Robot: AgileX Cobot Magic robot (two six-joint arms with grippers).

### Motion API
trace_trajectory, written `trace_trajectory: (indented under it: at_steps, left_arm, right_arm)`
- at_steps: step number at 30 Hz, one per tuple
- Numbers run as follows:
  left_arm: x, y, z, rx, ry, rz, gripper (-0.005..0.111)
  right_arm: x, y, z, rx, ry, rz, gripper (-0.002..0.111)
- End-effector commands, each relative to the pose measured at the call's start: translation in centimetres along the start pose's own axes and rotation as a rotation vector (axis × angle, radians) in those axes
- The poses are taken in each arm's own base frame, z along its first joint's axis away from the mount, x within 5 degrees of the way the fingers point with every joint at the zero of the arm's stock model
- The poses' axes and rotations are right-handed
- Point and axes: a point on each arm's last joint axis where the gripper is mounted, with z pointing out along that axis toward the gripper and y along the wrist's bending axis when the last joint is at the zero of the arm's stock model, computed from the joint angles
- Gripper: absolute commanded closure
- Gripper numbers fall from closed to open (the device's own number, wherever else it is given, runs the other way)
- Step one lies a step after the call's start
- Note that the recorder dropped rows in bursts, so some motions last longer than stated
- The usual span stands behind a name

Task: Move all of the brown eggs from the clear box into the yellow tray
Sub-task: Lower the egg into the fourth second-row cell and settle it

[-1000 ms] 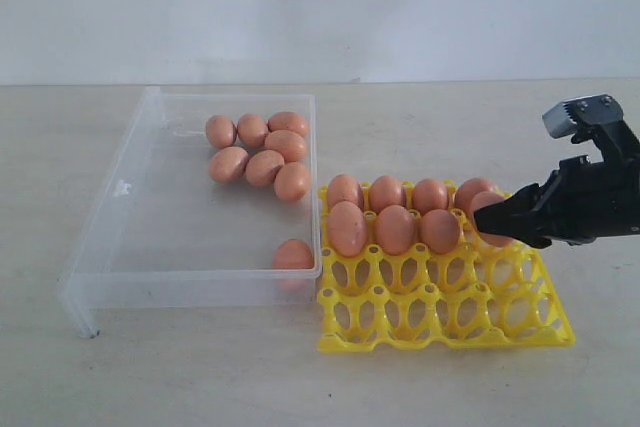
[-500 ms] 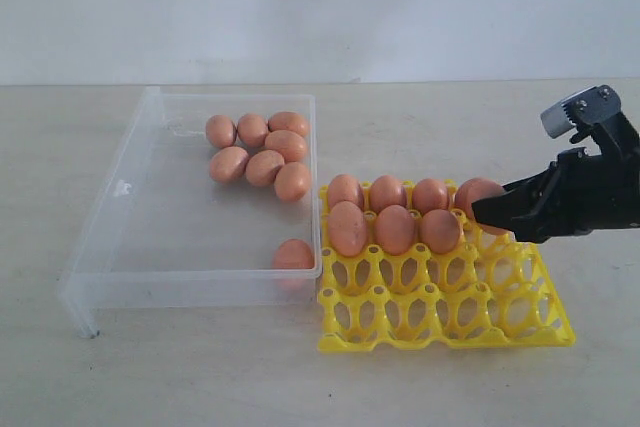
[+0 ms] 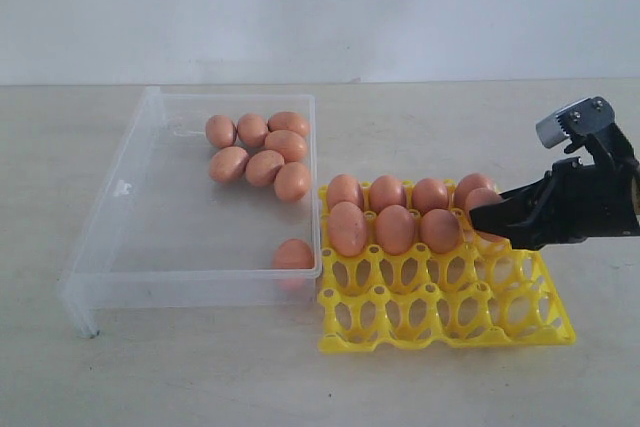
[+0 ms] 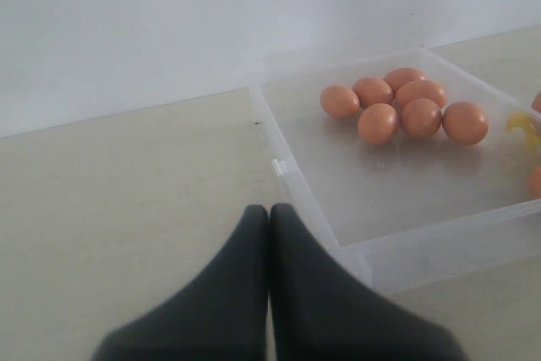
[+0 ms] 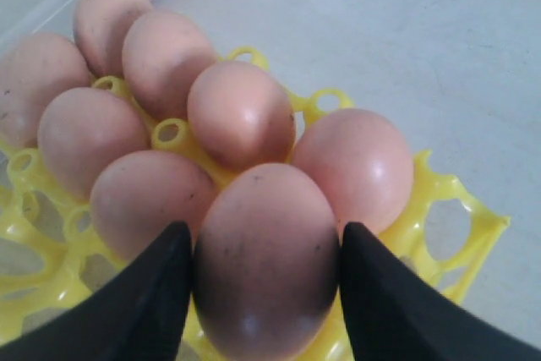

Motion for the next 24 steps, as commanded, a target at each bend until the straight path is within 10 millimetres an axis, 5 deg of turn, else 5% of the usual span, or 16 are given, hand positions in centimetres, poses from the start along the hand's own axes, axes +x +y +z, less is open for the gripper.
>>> trace_trajectory:
  at_steps: [1,5,13,17,24]
  left_arm:
    - [-0.06,0.01,0.01,-0.001,-0.015,-0.016,0.111]
    - [-0.06,0.01,0.01,-0.001,-0.015,-0.016,0.111]
    - [-0.06,0.01,0.01,-0.001,-0.015,-0.016,0.111]
    - [-0.06,0.01,0.01,-0.001,-0.015,-0.016,0.111]
    - [-0.06,0.01,0.01,-0.001,-0.015,-0.016,0.111]
  right_arm:
    - [-0.09,-0.22,-0.11,0.009,-0.012,0.001,0.084]
    - [-0.10,-0.23,-0.11,0.010,-0.013,0.007,0.066]
    - [-0.11,-0.19,-0.11,0.006,-0.014,0.039,0.062]
    - [-0.09,-0.26,-0.11,0.014,-0.012,0.043,0.043]
    - [-0.09,-0.26,-0.11,0.014,-0.012,0.050,0.042]
